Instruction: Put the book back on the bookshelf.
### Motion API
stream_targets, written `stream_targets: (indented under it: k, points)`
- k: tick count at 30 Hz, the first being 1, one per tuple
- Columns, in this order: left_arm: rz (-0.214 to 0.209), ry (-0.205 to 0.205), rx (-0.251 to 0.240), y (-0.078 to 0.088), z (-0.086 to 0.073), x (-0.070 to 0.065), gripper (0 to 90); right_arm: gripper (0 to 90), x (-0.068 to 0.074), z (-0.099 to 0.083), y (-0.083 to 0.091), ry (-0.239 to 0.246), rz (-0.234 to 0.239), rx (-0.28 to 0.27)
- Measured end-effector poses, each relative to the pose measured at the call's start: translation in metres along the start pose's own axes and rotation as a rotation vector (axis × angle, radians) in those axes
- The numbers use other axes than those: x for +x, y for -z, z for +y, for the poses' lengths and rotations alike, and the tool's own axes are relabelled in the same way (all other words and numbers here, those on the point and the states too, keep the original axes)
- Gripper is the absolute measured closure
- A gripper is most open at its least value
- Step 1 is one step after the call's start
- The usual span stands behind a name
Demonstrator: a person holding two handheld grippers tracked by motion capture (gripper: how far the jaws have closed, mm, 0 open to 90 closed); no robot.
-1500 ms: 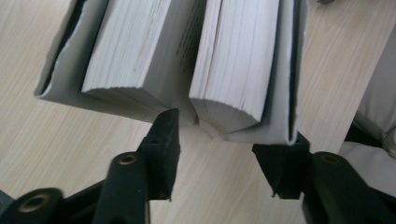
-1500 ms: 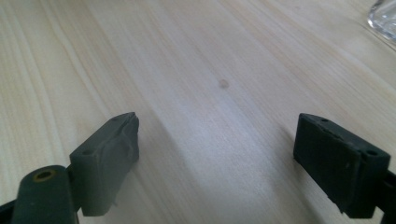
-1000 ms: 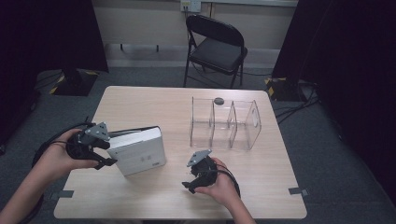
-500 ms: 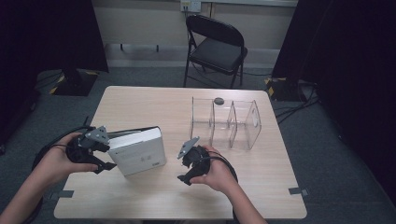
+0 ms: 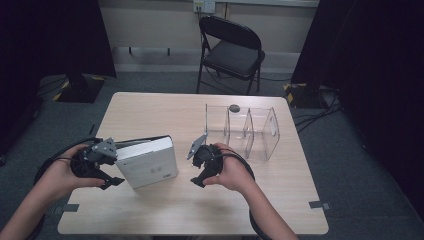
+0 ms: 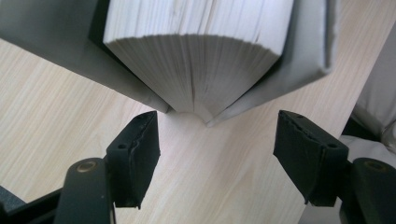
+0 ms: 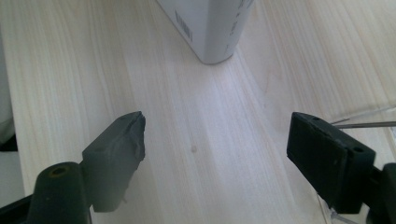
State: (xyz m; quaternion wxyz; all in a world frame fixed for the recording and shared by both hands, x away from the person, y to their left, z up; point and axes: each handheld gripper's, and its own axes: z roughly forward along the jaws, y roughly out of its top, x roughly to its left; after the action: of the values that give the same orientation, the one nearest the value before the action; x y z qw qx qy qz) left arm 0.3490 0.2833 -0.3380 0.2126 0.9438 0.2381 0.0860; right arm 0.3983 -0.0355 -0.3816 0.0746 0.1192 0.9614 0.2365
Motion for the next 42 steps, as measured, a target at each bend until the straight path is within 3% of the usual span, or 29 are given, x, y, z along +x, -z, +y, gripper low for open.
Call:
stream_targets:
  k: [27, 33, 42]
  points:
    - [-0.009, 0.018, -0.002, -0.002, -0.013, 0.001, 29.4, 19.6, -0.021, 0.052, 0.037, 0.074, -0.006, 0.025]
    - [-0.013, 0.028, -0.002, -0.007, -0.017, 0.0, 28.7, 20.1, -0.021, 0.063, 0.045, 0.077, 0.002, 0.002]
    - [-0.021, 0.024, -0.014, -0.009, -0.024, -0.003, 27.2, 19.8, -0.016, 0.084, 0.045, 0.132, 0.005, 0.017]
